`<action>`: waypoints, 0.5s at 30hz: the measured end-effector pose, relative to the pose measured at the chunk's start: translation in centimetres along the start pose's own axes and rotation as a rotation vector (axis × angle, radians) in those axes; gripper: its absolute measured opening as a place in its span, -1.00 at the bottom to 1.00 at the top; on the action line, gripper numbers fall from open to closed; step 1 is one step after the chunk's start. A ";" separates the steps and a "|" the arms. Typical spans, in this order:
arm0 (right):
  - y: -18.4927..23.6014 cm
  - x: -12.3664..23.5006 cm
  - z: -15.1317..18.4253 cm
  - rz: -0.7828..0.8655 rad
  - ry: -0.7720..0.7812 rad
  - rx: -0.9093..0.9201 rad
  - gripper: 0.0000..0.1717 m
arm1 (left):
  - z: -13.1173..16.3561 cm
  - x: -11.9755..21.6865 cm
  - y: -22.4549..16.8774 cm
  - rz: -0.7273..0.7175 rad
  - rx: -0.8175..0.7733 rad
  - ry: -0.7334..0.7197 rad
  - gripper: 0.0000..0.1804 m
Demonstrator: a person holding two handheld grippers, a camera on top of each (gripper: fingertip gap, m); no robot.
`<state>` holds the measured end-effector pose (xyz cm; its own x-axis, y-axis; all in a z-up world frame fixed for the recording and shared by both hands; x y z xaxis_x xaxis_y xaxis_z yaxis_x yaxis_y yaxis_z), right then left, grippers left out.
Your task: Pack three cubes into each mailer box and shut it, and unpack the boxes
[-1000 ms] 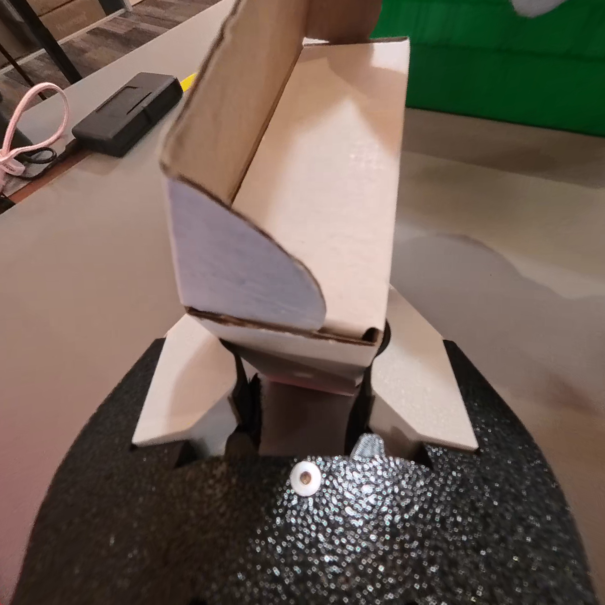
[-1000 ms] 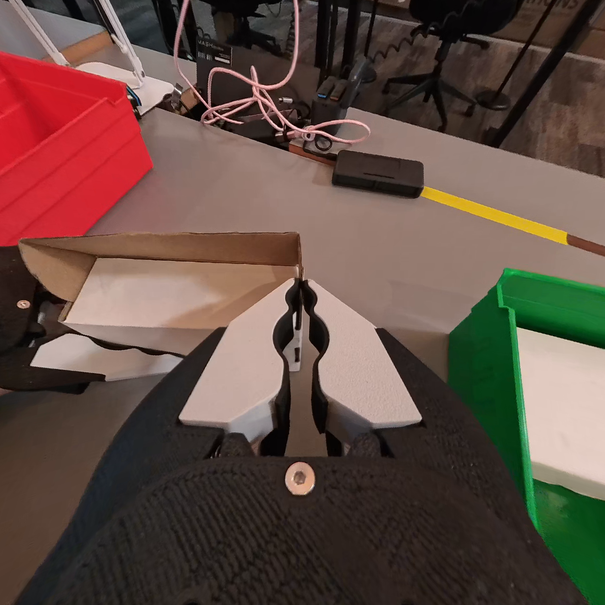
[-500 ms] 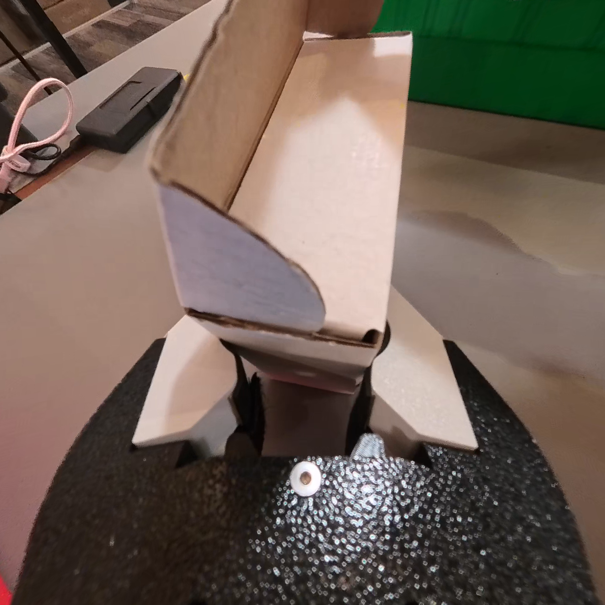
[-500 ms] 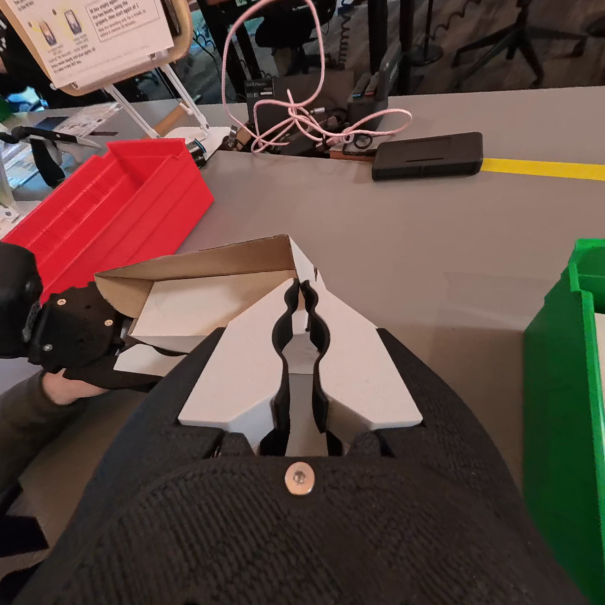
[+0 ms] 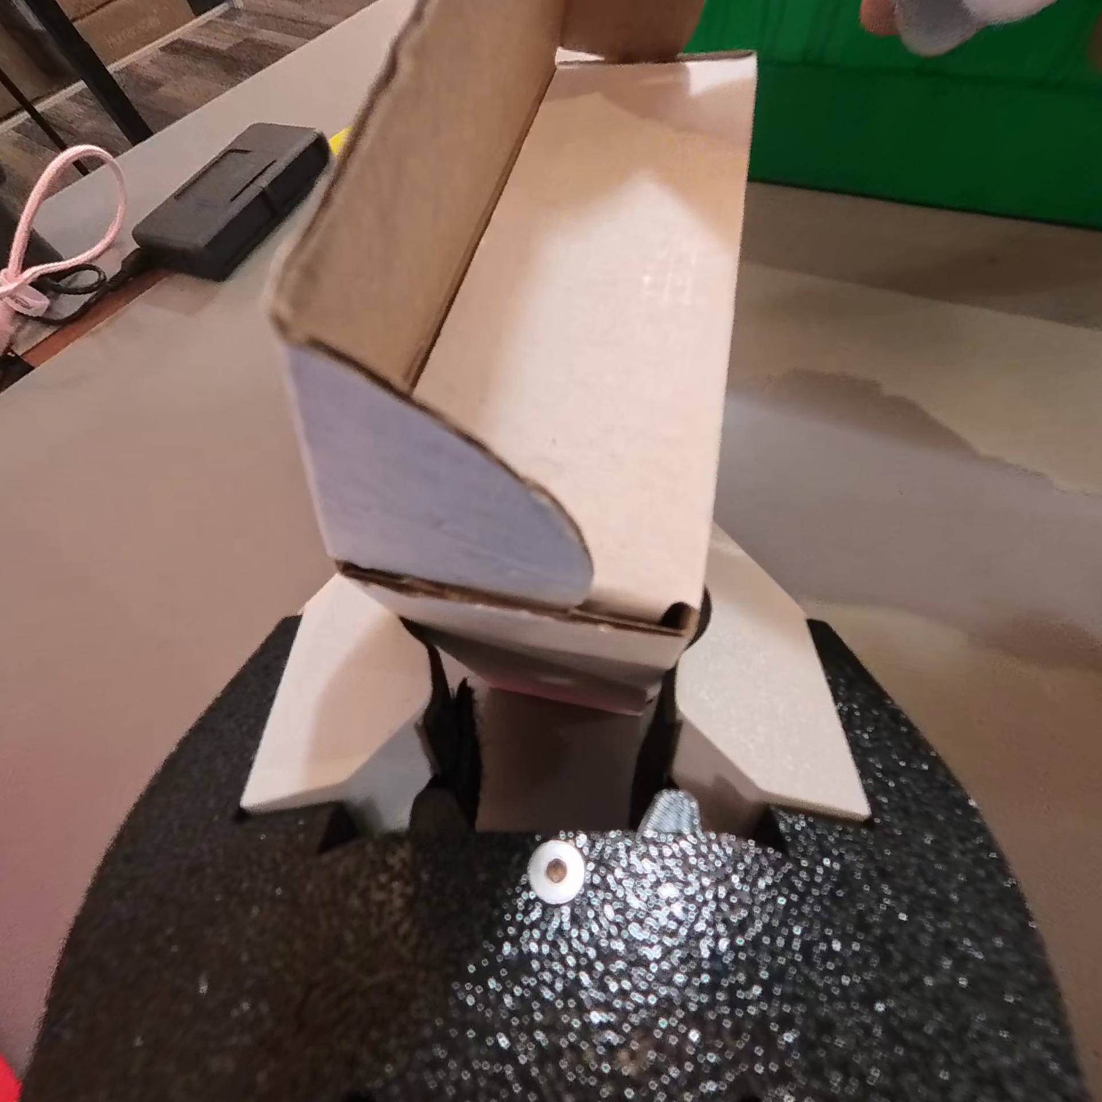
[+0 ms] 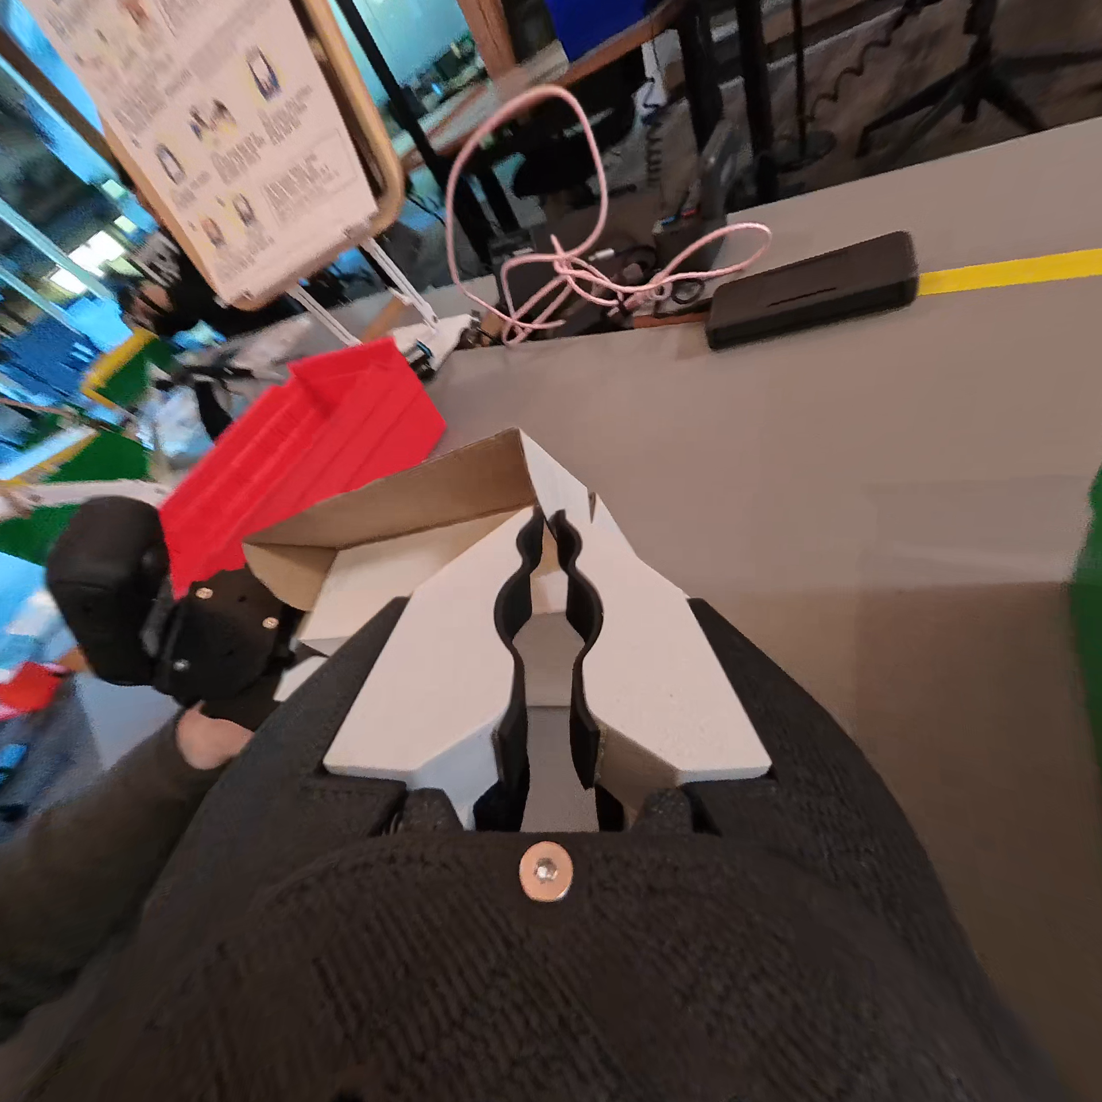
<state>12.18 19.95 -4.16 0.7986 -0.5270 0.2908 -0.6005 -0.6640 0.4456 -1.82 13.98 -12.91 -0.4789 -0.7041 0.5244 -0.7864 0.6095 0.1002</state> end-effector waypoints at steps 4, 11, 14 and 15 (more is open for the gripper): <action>-0.5 -0.1 0.2 -0.070 -0.052 -0.089 -0.97 | 0.0 0.0 0.0 -0.005 -0.001 0.004 -0.10; 0.6 0.2 -0.1 0.141 -0.063 0.270 -0.86 | 0.0 0.0 0.0 0.001 -0.005 0.000 -0.10; 0.7 0.1 -0.3 0.205 -0.075 0.417 -0.75 | 0.0 0.0 0.0 0.002 -0.008 -0.002 -0.09; 0.7 -0.1 0.0 0.200 -0.046 0.434 -0.78 | 0.0 0.0 0.0 0.002 -0.008 -0.002 -0.09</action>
Point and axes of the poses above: each gripper's, where its closed fingertips meet, x back along the fingers, z out of its underside, y = z × x across the jaws, the point moved 5 cm from there along x, back along the fingers, and after that the axes turned 1 degree about z, right-handed, at the moved point
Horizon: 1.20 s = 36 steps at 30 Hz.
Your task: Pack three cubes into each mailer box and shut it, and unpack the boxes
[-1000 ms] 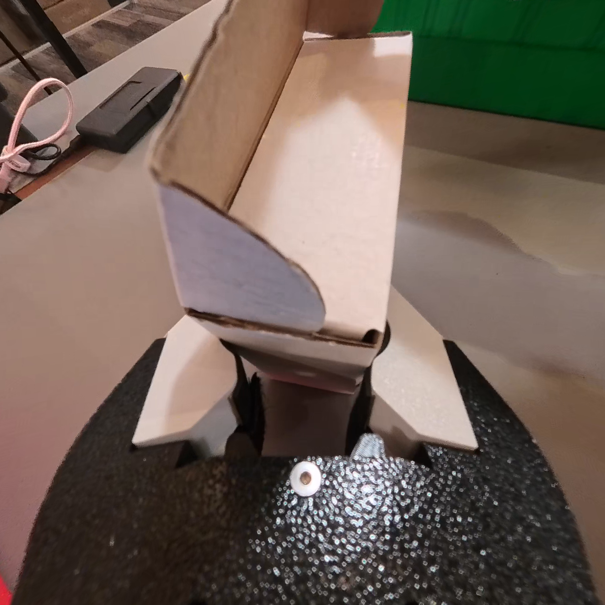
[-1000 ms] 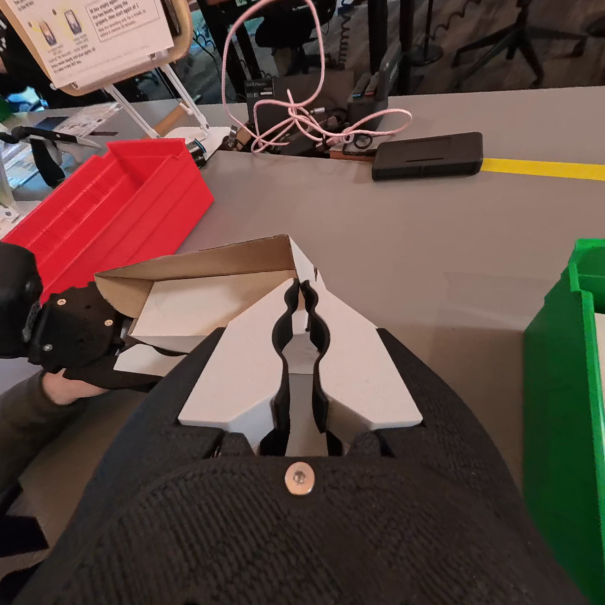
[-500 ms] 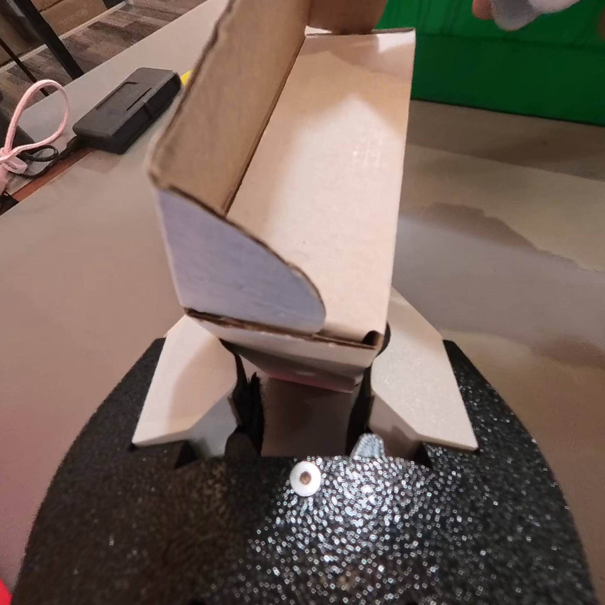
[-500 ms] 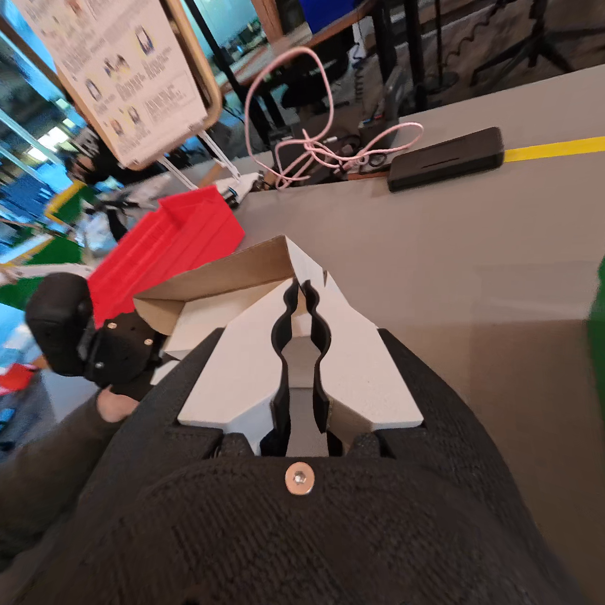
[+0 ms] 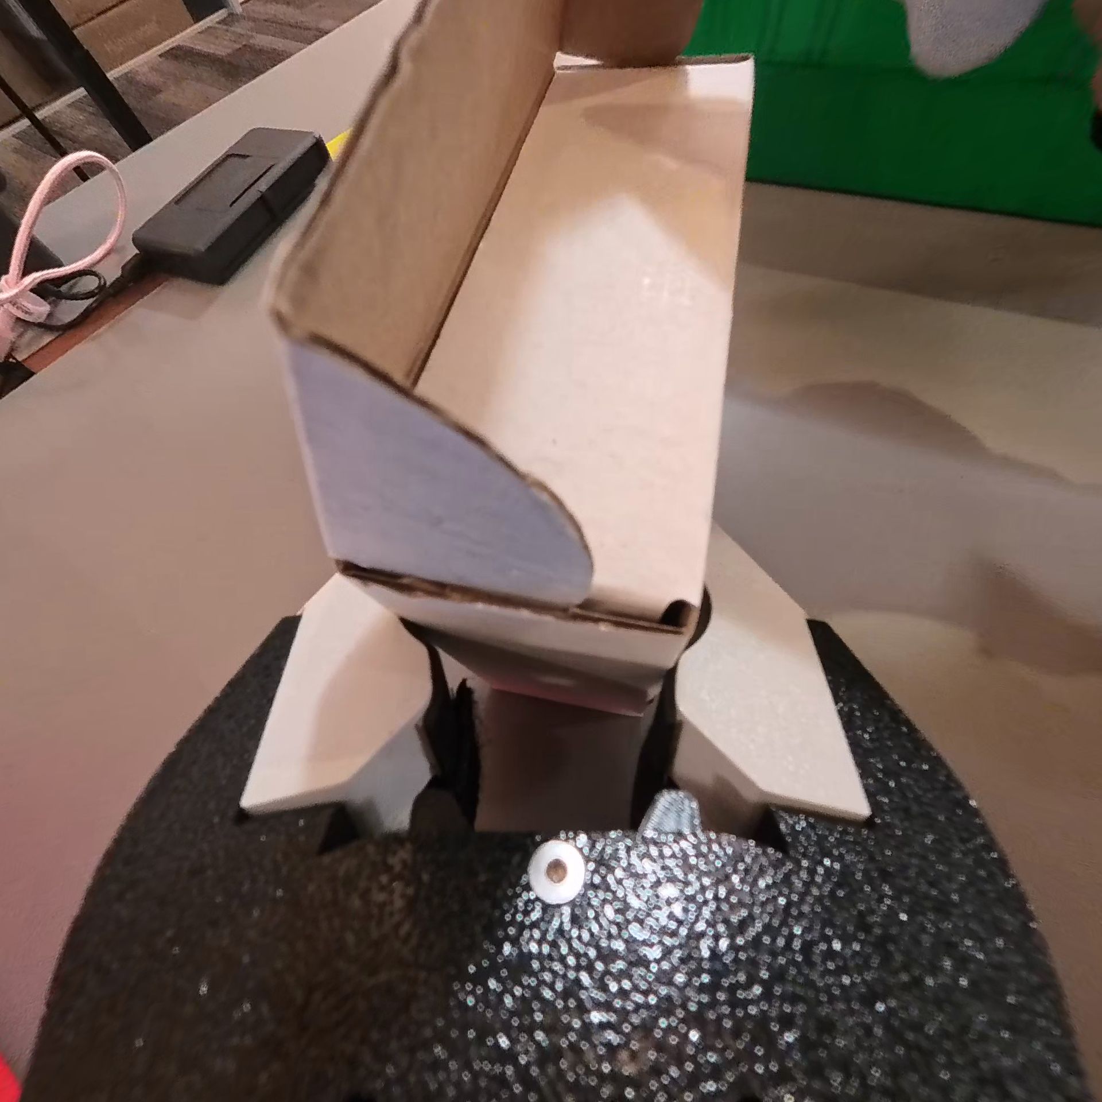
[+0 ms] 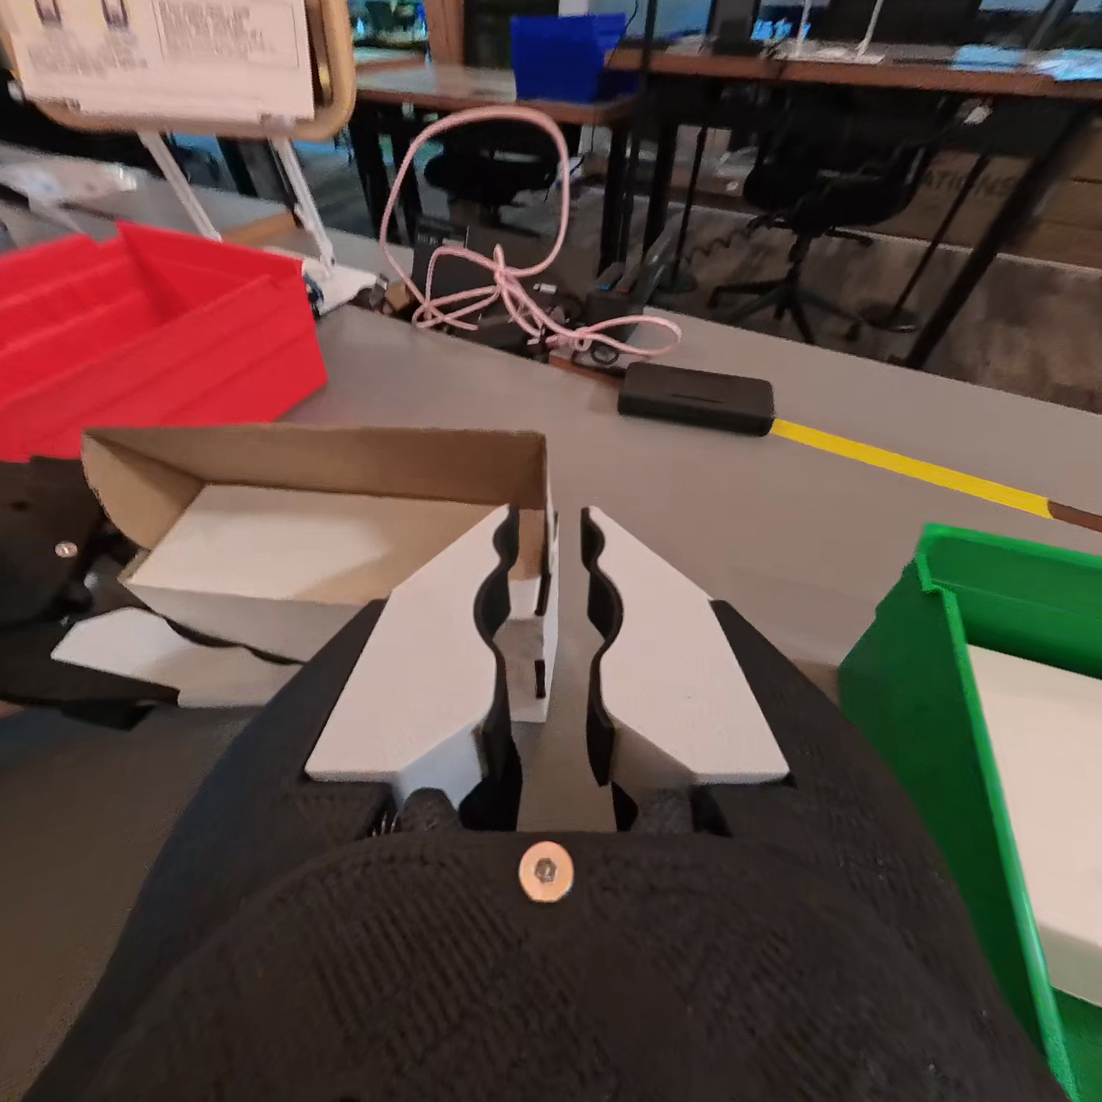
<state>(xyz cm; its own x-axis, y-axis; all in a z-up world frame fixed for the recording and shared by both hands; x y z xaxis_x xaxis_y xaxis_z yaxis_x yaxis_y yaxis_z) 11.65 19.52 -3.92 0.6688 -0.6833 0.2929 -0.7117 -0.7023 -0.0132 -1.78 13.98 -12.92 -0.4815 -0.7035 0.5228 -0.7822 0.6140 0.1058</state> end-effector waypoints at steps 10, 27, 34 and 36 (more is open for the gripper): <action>0.5 -0.8 0.2 0.002 0.049 -0.075 -1.00 | 0.1 0.0 0.0 -0.026 0.008 0.040 -0.10; 0.5 -0.2 1.8 0.025 0.128 0.051 -1.00 | 0.2 0.1 -0.1 0.014 0.002 0.034 -0.10; 2.2 3.2 -3.4 0.094 -0.173 0.111 -1.00 | 0.1 0.1 -0.2 0.025 -0.007 0.028 -0.10; 4.6 2.5 -4.6 0.029 -0.192 0.195 -1.00 | 0.1 0.1 -0.2 0.026 -0.008 0.026 -0.10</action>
Point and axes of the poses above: each gripper's, where its closed fingertips meet, x back along the fingers, z out of its underside, y = z × x across the jaws, the point moved 5 cm from there along x, back along the fingers, and after that the axes turned 1 degree about z, right-handed, at the moved point
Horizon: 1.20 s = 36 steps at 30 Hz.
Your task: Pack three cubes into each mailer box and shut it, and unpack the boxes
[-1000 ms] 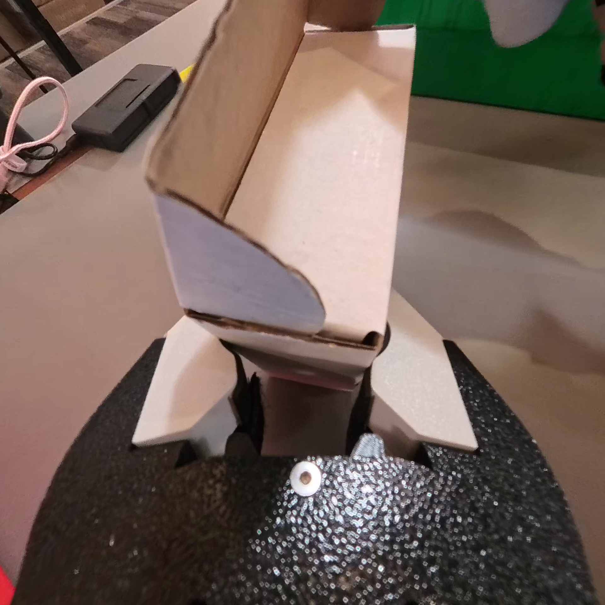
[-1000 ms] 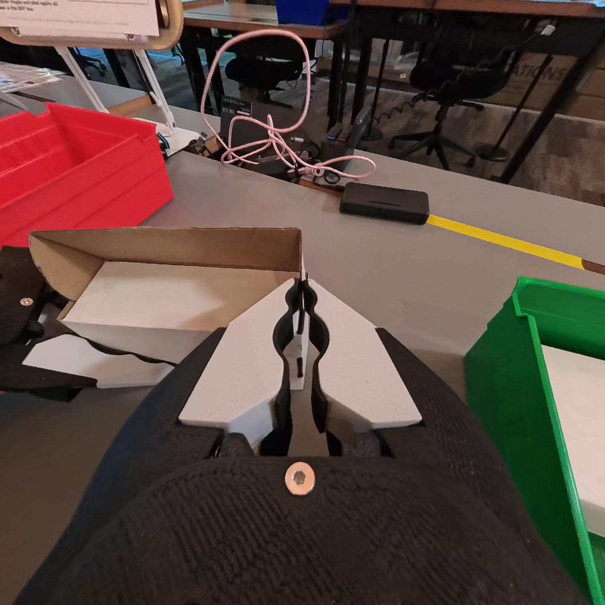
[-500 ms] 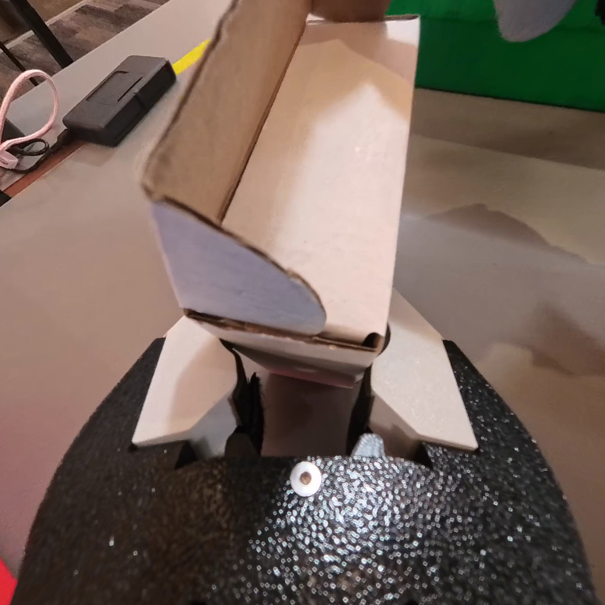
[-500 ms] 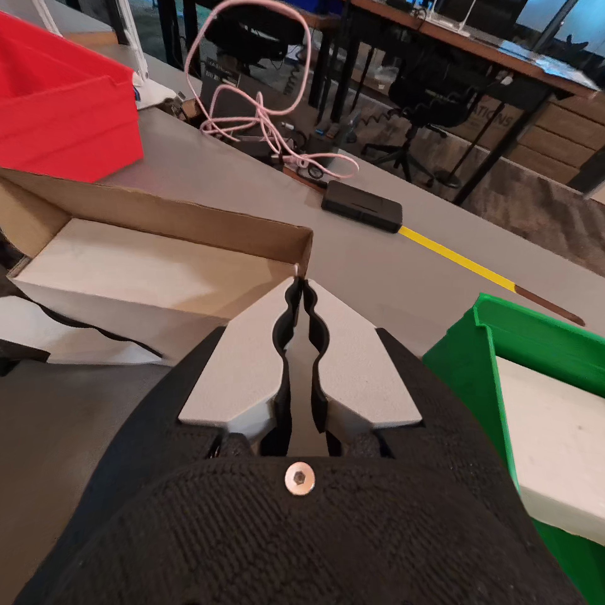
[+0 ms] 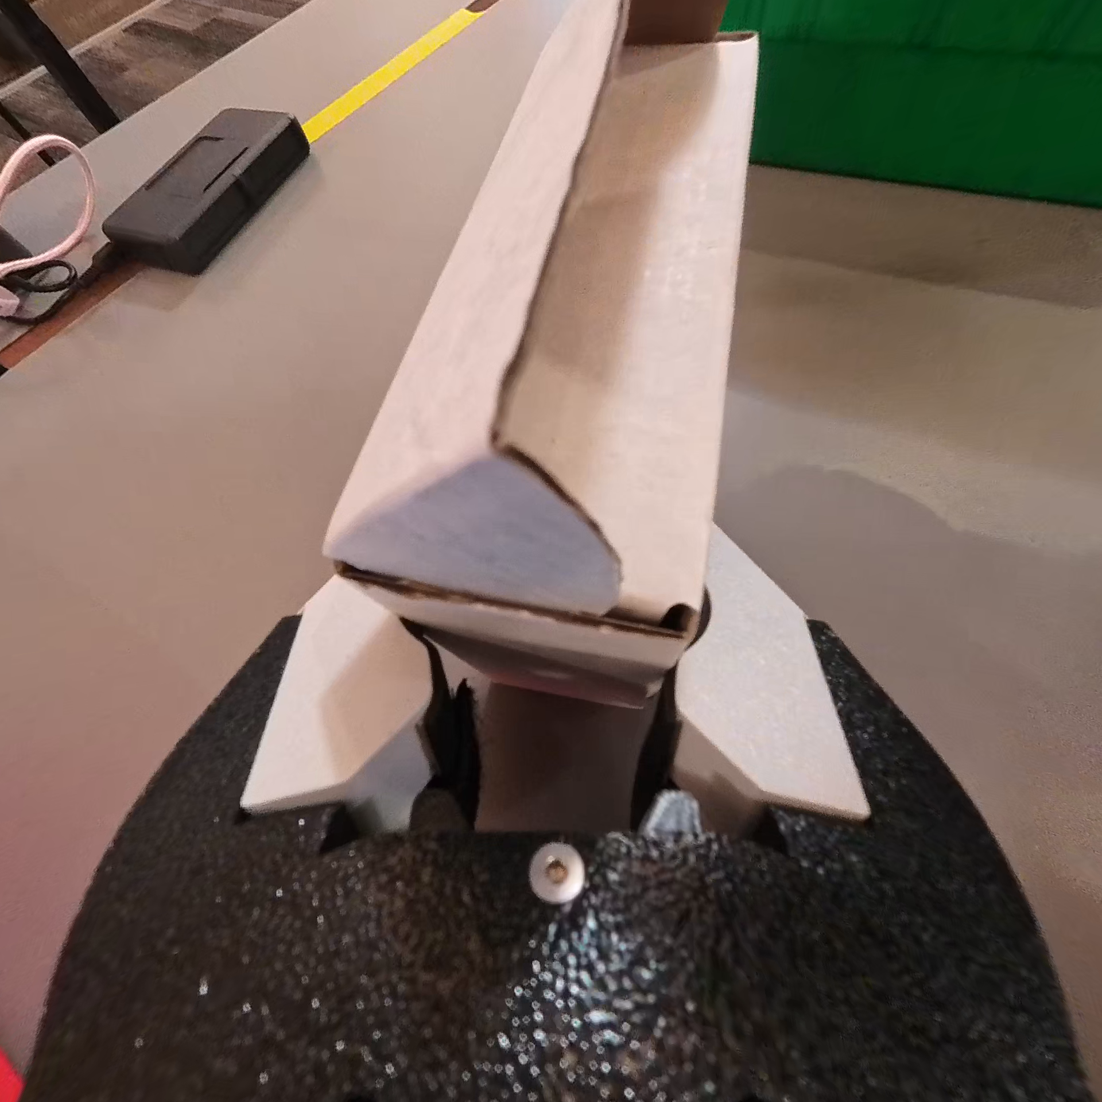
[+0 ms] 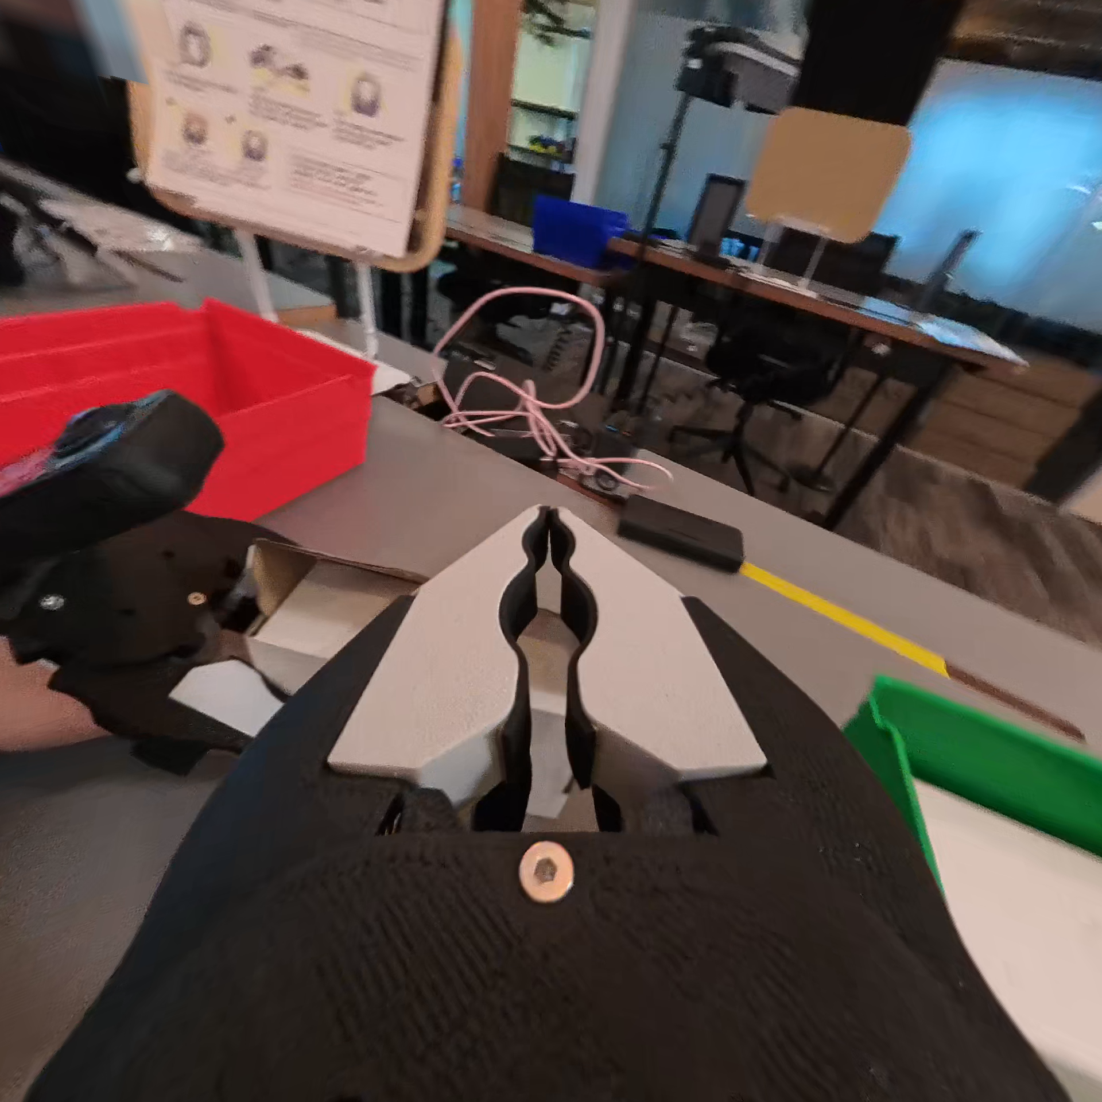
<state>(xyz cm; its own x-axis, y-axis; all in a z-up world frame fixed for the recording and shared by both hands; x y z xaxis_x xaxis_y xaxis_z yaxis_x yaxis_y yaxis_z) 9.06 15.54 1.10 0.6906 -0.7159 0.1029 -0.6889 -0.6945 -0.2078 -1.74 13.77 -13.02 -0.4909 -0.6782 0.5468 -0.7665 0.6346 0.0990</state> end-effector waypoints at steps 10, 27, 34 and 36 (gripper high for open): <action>3.6 -2.3 6.7 -0.129 0.140 -0.026 -1.00 | 0.0 0.1 -0.2 0.004 -0.014 -0.004 -0.10; 5.7 1.2 8.6 -0.500 0.558 0.855 0.18 | -0.8 0.8 -3.6 0.036 -0.583 -0.185 -0.08; 5.8 2.9 9.7 -0.426 0.560 0.916 -0.11 | -2.5 2.5 -5.3 0.052 -0.614 -0.486 0.05; 4.4 4.4 8.5 -0.353 0.495 0.917 -0.12 | -3.5 3.4 -5.0 0.111 -0.473 -0.546 0.50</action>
Point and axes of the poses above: each gripper's, where its closed fingertips meet, x back along the fingers, z out of its underside, y = z × x across the jaws, the point moved 5 cm from there along x, back along the fingers, and after that the axes turned 1 degree about z, right-handed, at the moved point
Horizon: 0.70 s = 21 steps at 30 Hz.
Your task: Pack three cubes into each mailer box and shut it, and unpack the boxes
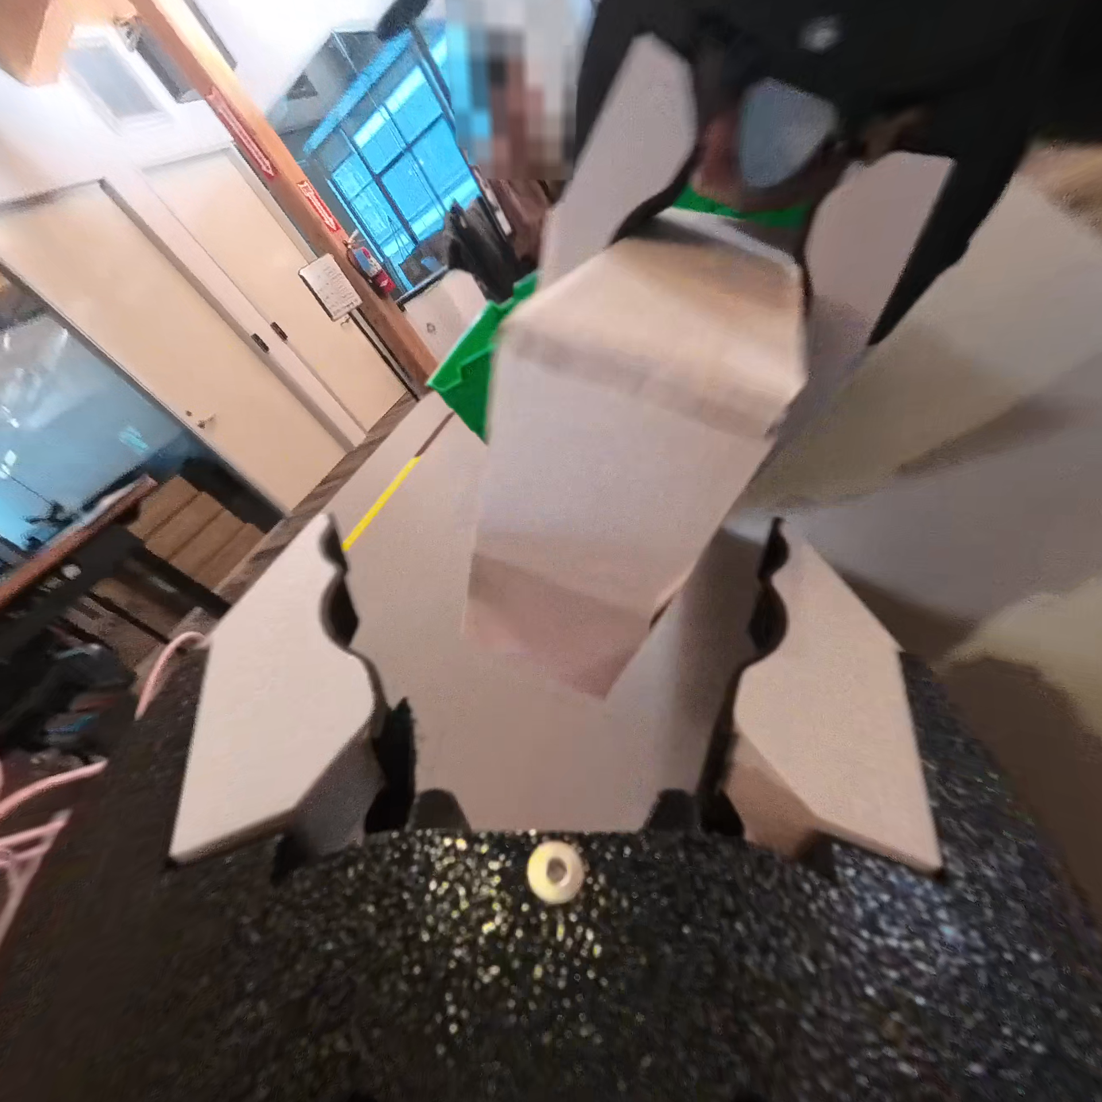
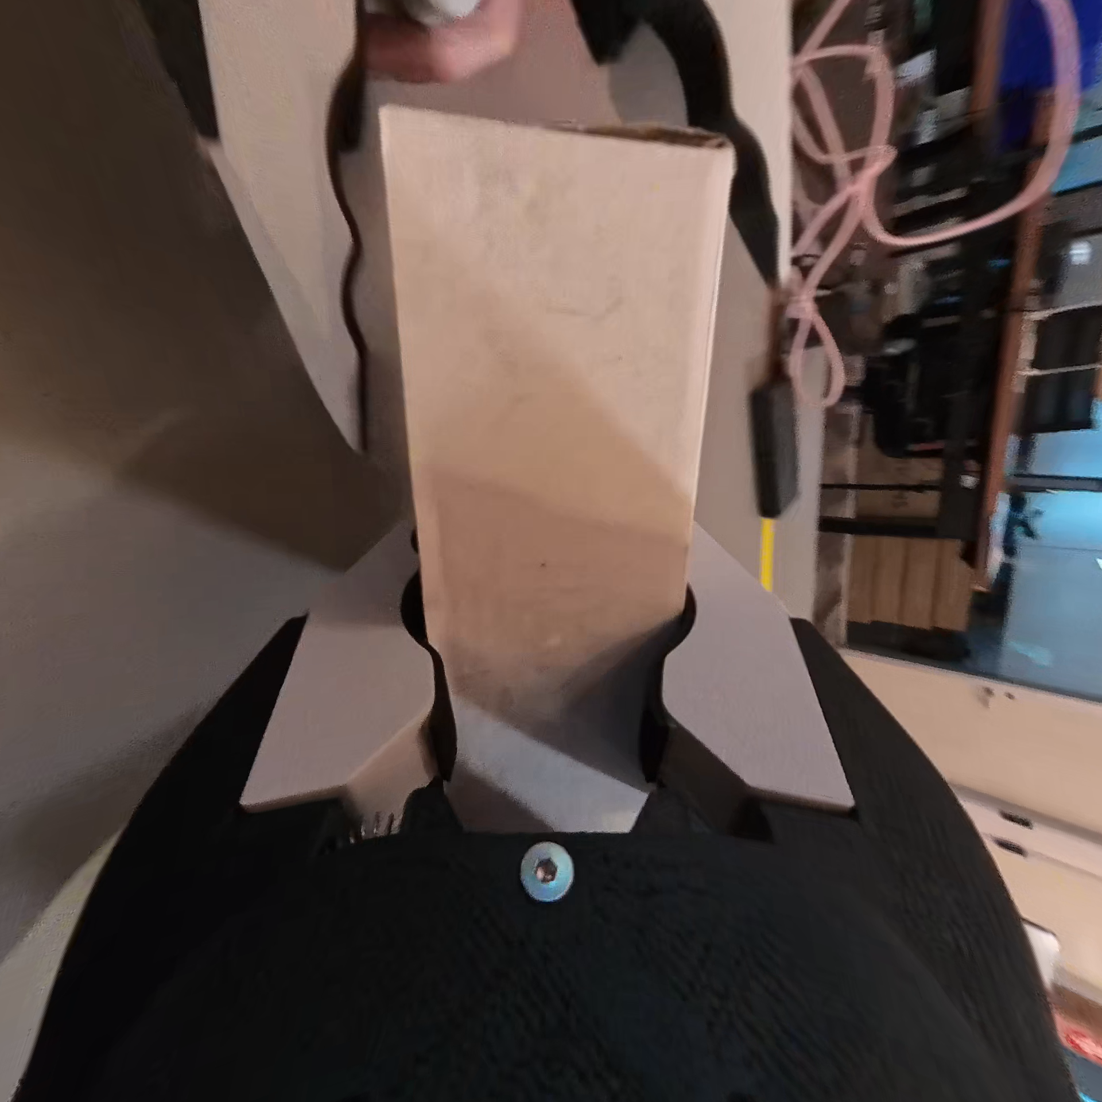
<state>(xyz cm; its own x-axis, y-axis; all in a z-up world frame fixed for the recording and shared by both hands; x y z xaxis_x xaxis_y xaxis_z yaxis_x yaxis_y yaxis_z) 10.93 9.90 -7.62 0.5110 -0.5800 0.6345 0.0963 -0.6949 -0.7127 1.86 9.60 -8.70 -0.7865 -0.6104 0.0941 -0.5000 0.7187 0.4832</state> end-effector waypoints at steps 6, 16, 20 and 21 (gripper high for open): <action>-5.3 10.5 4.8 0.356 0.026 0.011 -0.13 | -0.9 1.9 3.0 -0.145 0.155 -0.170 0.38; -5.2 14.2 21.3 0.254 0.366 0.119 -0.13 | 0.5 1.9 4.3 -0.269 0.261 -0.179 0.27; -3.3 11.7 23.2 0.147 0.301 0.174 -0.12 | 0.7 1.9 4.3 -0.286 0.264 -0.176 0.23; -3.1 11.2 23.6 0.132 0.297 0.193 -0.12 | 0.7 1.9 4.3 -0.286 0.262 -0.171 0.23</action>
<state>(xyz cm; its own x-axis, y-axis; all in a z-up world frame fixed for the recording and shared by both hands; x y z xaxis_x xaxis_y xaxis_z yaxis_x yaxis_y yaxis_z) 36.53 15.57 -5.40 0.2623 -0.7767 0.5726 0.2196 -0.5298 -0.8192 -1.99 11.76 -7.08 -0.6404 -0.7494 -0.1684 -0.7648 0.6020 0.2293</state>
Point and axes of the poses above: each gripper's, where its closed fingertips meet, x back along the fingers, z out of its underside, y = z × x across the jaws, the point moved 5 cm from there along x, back along the fingers, and after that the axes turned 1 degree about z, right-handed, at the moved point
